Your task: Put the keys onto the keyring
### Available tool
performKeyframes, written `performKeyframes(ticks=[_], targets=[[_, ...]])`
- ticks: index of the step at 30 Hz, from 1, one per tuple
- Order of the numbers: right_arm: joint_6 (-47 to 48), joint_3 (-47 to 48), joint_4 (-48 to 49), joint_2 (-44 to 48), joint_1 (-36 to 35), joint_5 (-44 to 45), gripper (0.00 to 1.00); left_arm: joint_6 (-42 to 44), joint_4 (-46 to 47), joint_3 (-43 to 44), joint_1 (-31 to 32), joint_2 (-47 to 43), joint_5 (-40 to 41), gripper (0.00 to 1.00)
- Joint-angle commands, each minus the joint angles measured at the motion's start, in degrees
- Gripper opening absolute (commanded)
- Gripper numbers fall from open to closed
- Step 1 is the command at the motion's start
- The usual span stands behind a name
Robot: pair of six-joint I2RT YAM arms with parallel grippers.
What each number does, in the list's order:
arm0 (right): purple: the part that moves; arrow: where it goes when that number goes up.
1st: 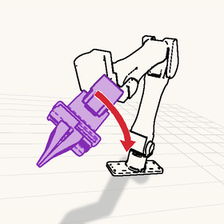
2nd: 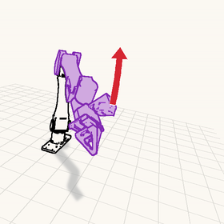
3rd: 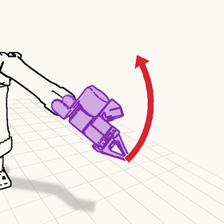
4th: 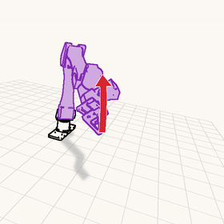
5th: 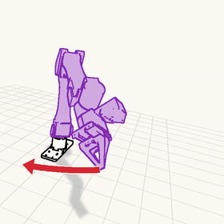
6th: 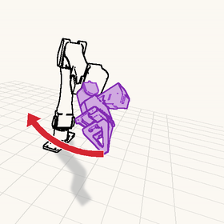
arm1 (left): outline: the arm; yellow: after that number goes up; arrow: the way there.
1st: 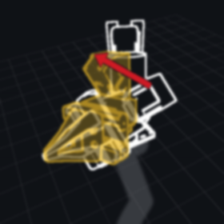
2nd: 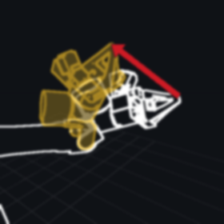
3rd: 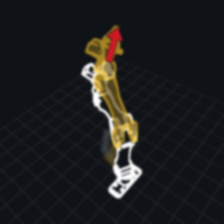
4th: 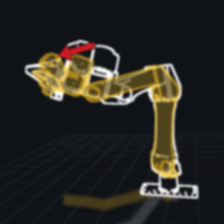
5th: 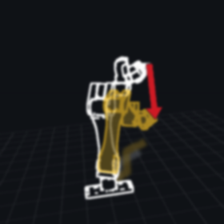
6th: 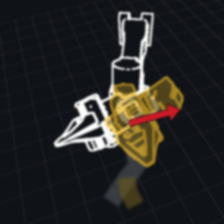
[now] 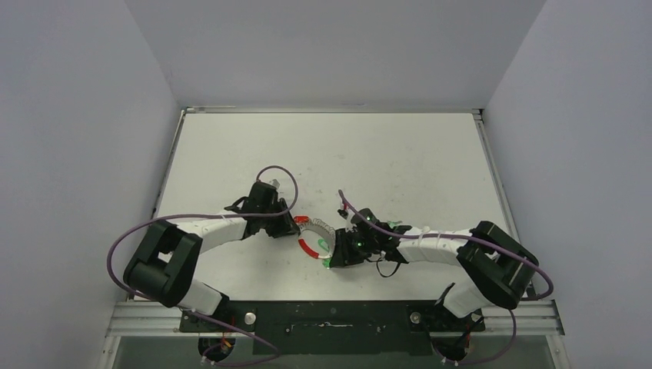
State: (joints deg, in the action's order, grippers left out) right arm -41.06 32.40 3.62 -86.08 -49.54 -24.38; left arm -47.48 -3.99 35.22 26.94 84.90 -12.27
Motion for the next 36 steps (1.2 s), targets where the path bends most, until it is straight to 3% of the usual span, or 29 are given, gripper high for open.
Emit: performKeyframes(ticks=[1,6,13,19,26,32,36], targets=[[2.6,3.0,-3.9,7.4,0.2,3.4,0.28,5.9,-6.3,2.2,-0.5,-3.4,1.3,0.24],[13.9,6.1,-13.7,15.2,1.0,9.4,0.39,7.6,-7.9,-1.0,-0.4,-13.3,0.9,0.28],[29.2,3.9,-12.3,24.1,0.9,15.2,0.52,10.7,-11.7,-3.6,-0.7,-24.8,2.1,0.33],[35.1,-2.0,-4.2,29.1,0.8,11.4,0.51,8.9,-11.4,-5.8,-0.7,-27.4,-1.5,0.34],[46.9,-5.8,2.5,26.8,-1.7,0.1,0.51,2.1,-1.7,-11.3,-0.5,-24.1,-7.5,0.34],[61.4,-5.8,2.7,25.0,-8.6,3.0,0.5,0.5,1.1,-13.2,-0.3,-22.5,-8.3,0.34],[71.8,-5.4,0.2,21.4,-12.0,2.1,0.35,0.6,1.1,-13.3,-0.2,-22.4,-8.4,0.34]])
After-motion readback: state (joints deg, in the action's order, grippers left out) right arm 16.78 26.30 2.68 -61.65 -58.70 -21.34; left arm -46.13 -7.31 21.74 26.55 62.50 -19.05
